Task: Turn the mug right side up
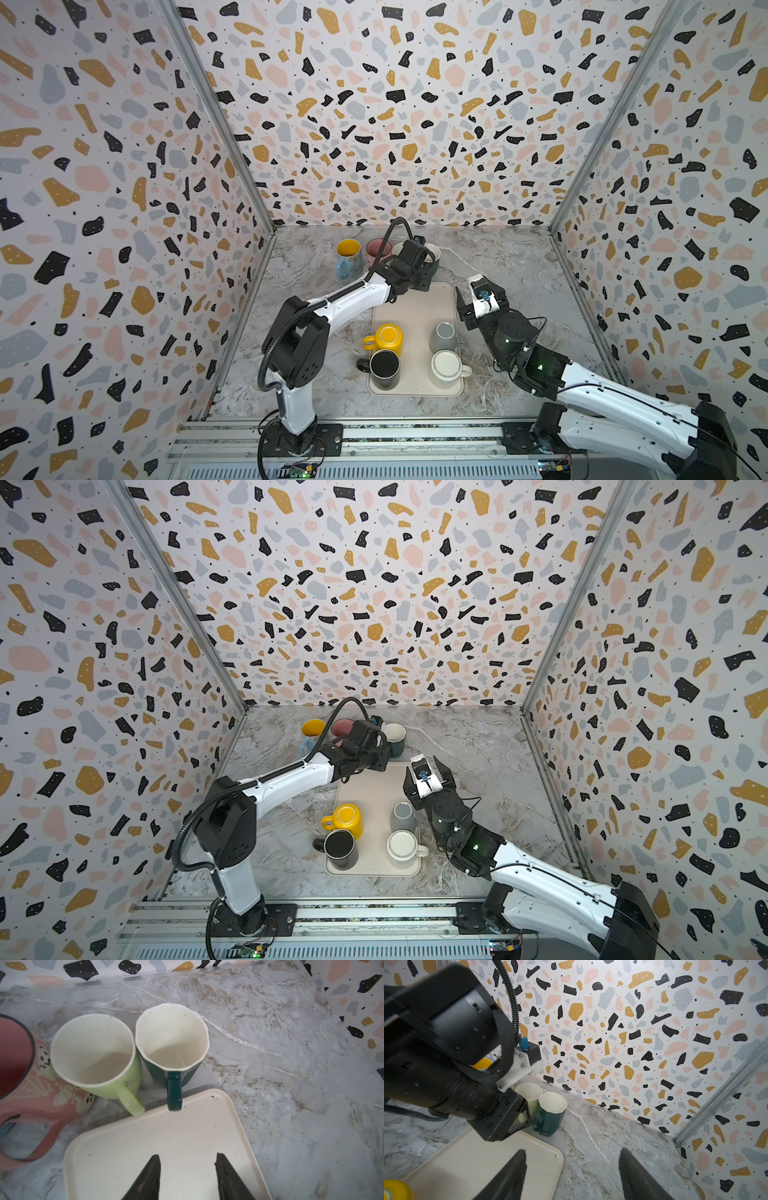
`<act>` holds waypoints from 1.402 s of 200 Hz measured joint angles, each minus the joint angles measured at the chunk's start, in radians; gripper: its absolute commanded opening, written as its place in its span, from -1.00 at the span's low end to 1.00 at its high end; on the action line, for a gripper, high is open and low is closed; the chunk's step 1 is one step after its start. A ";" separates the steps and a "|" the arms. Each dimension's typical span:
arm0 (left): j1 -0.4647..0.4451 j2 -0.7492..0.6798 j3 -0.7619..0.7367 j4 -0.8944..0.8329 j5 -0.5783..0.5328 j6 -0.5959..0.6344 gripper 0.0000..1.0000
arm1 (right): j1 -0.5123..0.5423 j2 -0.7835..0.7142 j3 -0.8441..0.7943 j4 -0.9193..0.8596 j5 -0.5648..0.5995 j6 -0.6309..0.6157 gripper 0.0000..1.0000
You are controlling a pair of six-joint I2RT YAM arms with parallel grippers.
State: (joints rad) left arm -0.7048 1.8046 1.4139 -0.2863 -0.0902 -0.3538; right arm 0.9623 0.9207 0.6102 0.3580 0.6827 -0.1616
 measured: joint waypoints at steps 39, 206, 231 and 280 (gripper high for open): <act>-0.011 -0.220 -0.168 -0.006 -0.045 0.021 -0.11 | 0.000 0.028 0.015 -0.019 -0.023 0.026 0.44; 0.488 -0.974 -0.883 0.135 0.298 -0.699 0.04 | 0.018 0.185 0.161 -0.205 -0.270 0.232 0.45; 0.513 -0.971 -1.005 0.280 0.436 -0.926 0.04 | 0.026 0.185 0.161 -0.220 -0.272 0.243 0.46; 0.515 -0.938 -1.008 0.344 0.550 -1.167 0.02 | 0.027 0.184 0.161 -0.227 -0.272 0.253 0.46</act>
State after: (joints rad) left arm -0.1902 0.8669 0.4061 0.0574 0.4599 -1.5208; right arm 0.9890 1.1046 0.7715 0.1307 0.4110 0.0917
